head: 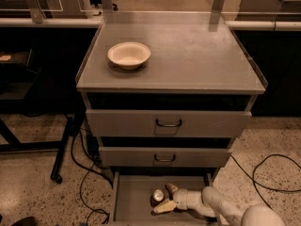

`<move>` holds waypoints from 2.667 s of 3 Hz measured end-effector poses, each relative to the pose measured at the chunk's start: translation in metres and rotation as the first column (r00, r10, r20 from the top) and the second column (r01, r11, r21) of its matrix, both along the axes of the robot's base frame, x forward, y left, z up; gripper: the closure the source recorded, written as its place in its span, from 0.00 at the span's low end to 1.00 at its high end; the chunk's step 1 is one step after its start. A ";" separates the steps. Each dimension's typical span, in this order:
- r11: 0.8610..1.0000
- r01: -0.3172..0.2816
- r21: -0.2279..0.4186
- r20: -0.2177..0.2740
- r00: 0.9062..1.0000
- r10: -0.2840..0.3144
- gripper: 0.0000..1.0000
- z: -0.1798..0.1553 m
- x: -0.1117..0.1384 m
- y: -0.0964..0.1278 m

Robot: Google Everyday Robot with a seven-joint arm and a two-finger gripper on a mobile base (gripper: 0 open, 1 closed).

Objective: Pick orange can from bottom drawer and place on counter

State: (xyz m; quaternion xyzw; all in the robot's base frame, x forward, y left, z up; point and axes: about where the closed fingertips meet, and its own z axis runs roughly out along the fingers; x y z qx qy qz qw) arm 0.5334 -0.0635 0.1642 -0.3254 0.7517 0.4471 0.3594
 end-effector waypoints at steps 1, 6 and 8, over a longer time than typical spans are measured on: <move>1.000 -0.001 0.007 -0.018 1.000 0.001 0.00 -0.010 -0.003 0.004; 1.000 0.008 0.027 -0.045 0.999 -0.007 0.97 -0.018 -0.006 0.008; 0.991 0.132 0.010 0.039 0.991 -0.132 1.00 0.079 -0.011 -0.033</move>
Offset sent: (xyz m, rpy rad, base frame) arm -0.0067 0.0038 -0.0298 0.0385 0.0764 -0.0262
